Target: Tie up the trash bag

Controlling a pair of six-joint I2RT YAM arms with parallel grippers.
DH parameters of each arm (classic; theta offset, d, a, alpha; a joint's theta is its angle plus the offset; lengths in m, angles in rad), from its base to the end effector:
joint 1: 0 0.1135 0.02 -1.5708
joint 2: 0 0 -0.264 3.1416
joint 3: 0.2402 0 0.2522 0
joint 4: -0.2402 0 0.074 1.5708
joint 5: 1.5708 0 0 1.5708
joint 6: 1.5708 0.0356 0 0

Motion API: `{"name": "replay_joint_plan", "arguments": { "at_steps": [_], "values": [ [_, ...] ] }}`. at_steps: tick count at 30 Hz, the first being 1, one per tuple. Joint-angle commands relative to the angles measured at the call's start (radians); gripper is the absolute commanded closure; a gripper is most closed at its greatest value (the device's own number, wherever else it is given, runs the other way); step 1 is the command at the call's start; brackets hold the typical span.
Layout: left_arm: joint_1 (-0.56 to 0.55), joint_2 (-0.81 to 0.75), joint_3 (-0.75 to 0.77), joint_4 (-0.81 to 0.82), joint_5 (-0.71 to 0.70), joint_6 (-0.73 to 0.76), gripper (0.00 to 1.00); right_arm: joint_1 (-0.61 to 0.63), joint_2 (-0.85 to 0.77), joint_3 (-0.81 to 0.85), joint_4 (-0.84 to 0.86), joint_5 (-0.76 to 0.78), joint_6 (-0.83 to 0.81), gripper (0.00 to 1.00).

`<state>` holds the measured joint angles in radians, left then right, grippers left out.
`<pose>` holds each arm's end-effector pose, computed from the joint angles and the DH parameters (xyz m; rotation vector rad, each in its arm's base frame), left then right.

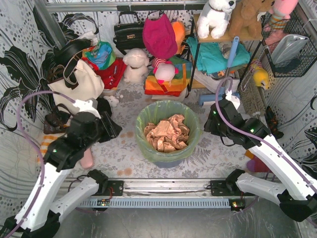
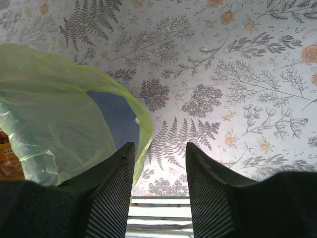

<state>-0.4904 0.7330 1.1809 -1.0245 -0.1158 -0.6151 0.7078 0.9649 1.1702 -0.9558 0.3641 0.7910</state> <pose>0.0992 -0.0483 0.3907 -0.2049 2.1790 -0.5152 0.1417 0.1046 0.3660 0.2773 2.2718 0.3683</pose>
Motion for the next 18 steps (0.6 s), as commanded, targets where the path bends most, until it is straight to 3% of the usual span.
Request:
{"name": "replay_joint_plan", "arguments": {
  "at_steps": [1,12,18],
  "values": [
    [0.0,-0.041,-0.226,0.148,0.105,-0.139,0.42,0.005,0.015,0.036,0.017,0.022,-0.039,0.55],
    [0.0,-0.153,-0.651,0.546,0.312,-0.23,0.36,0.005,0.026,0.047,0.018,0.007,-0.018,0.56],
    [0.0,-0.11,-0.742,0.662,0.365,-0.246,0.35,0.005,0.025,0.042,0.019,0.008,-0.003,0.56]
  ]
}}
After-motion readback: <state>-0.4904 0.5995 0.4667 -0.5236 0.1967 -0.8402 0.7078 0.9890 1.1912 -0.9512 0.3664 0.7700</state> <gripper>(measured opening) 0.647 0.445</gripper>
